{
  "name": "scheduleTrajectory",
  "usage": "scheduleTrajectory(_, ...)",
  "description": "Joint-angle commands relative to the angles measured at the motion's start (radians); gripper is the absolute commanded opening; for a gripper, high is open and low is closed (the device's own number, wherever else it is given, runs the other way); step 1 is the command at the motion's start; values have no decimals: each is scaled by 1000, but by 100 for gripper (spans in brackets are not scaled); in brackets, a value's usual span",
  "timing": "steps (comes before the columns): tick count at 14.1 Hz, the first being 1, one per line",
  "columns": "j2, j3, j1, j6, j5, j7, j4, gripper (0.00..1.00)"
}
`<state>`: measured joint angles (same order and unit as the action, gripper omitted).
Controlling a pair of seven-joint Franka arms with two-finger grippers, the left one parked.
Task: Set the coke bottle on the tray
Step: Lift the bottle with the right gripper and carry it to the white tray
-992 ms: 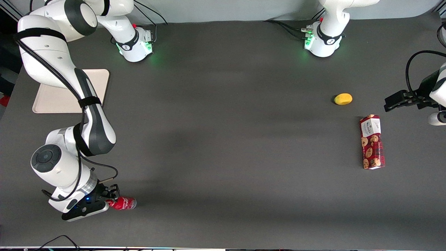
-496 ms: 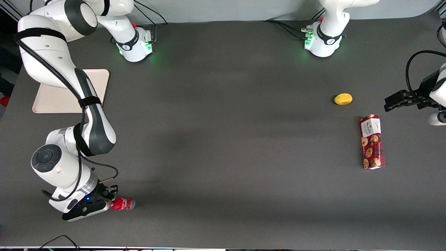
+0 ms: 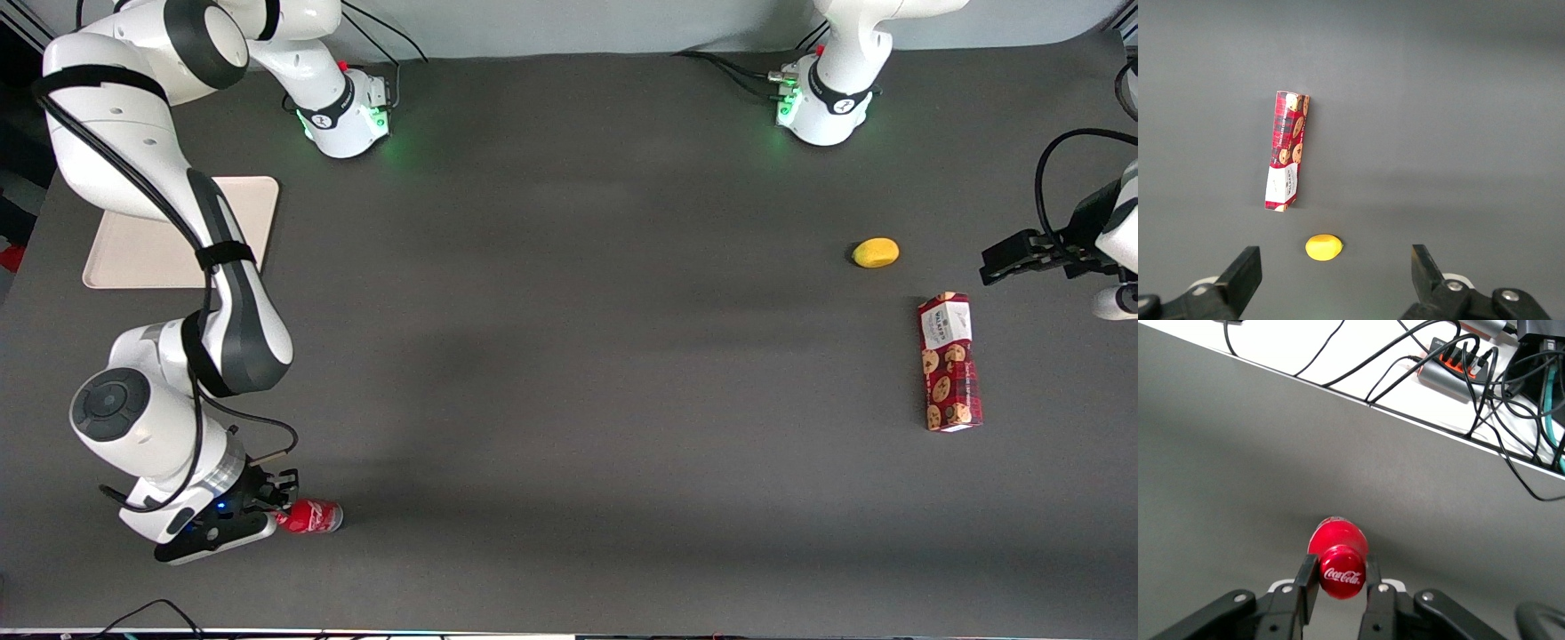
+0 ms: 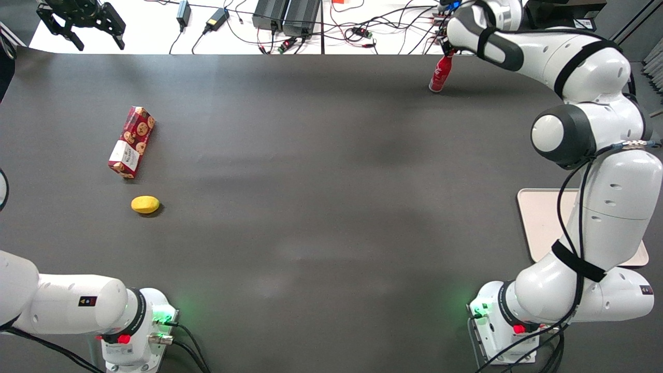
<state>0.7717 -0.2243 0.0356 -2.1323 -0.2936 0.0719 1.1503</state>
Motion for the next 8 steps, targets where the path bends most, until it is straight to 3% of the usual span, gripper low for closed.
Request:
scheduleTrajectory(1,-104,-17,-2,138,-2,17,-18,6)
scheduleTrajectory(5,-296,-32,1,381,43,17,-14,4)
scheduleTrajectory(8,-446,-24,12,653,74,64,-8,4)
